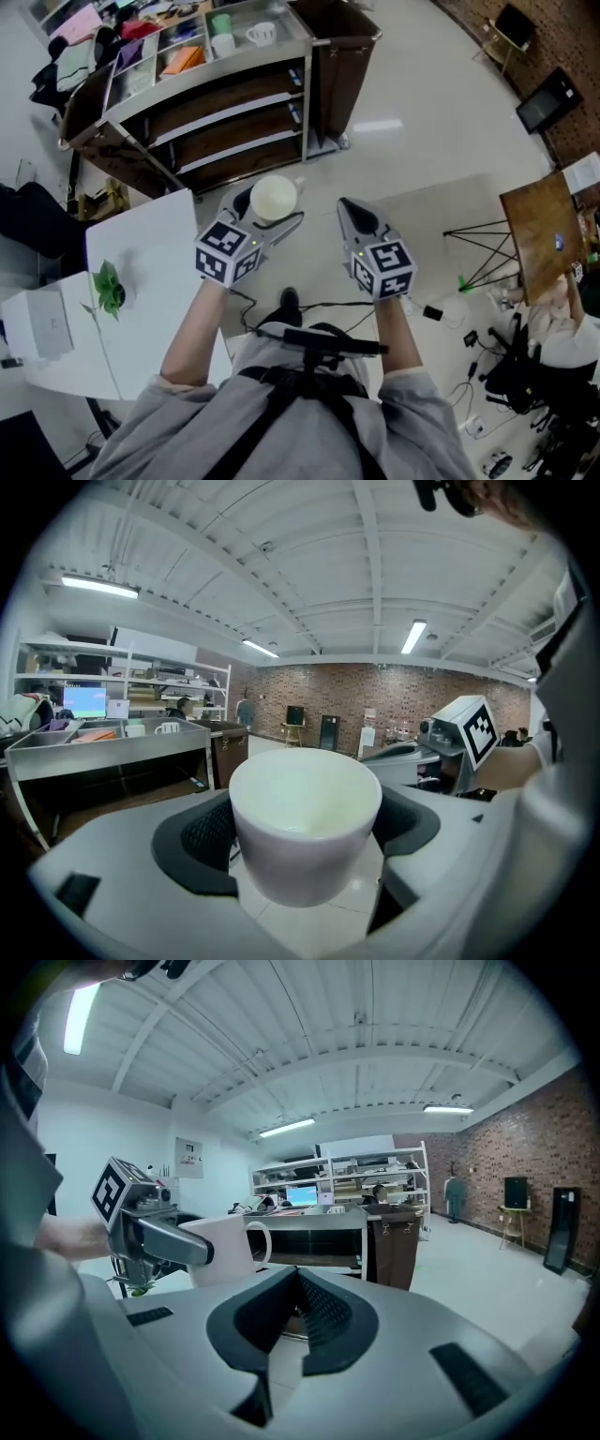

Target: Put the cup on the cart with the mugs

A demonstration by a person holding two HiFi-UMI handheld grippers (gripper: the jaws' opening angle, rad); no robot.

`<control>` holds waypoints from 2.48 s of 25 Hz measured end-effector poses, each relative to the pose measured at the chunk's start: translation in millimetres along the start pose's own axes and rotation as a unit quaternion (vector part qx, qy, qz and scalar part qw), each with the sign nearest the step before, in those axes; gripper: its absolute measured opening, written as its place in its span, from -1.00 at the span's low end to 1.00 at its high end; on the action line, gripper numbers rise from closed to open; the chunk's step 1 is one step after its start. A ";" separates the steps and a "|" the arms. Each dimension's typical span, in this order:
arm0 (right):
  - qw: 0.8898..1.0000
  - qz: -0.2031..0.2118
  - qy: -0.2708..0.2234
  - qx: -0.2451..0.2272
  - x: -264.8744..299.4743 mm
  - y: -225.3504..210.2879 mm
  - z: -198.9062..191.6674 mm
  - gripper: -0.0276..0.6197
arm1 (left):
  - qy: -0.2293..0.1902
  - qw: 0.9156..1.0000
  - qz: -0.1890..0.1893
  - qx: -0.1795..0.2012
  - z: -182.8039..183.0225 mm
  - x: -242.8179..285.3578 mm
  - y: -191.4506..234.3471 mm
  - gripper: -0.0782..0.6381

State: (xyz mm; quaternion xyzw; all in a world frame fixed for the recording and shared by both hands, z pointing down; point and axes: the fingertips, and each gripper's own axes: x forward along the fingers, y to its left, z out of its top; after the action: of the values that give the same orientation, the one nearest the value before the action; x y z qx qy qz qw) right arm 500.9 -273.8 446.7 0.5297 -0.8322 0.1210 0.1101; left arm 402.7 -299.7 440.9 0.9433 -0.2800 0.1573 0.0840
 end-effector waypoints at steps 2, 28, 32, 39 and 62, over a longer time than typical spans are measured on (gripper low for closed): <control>1.000 0.011 -0.002 -0.007 27.5 -4.8 13.1 -0.96 | -0.004 1.000 0.008 0.005 11.0 8.1 26.8 0.41; 0.987 0.151 -0.009 -0.045 288.4 -169.0 140.2 -0.96 | -0.010 0.990 0.139 -0.022 134.4 183.7 256.0 0.41; 0.985 0.165 -0.027 -0.045 312.0 -185.7 171.7 -0.96 | -0.012 0.988 0.153 -0.014 165.5 201.1 289.1 0.41; 0.981 0.179 -0.041 -0.066 358.2 -196.8 222.7 -0.96 | -0.026 0.989 0.145 0.005 221.5 235.6 351.6 0.41; 0.992 0.100 -0.013 -0.078 574.5 -225.6 325.0 -0.96 | -0.027 0.995 0.087 0.037 314.3 354.2 597.1 0.41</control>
State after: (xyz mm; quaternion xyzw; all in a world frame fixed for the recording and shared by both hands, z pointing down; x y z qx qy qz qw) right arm 449.8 -960.8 337.2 0.4354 -0.8892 0.0589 0.1278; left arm 431.1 -1050.0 310.4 0.9217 -0.3570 0.1491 0.0276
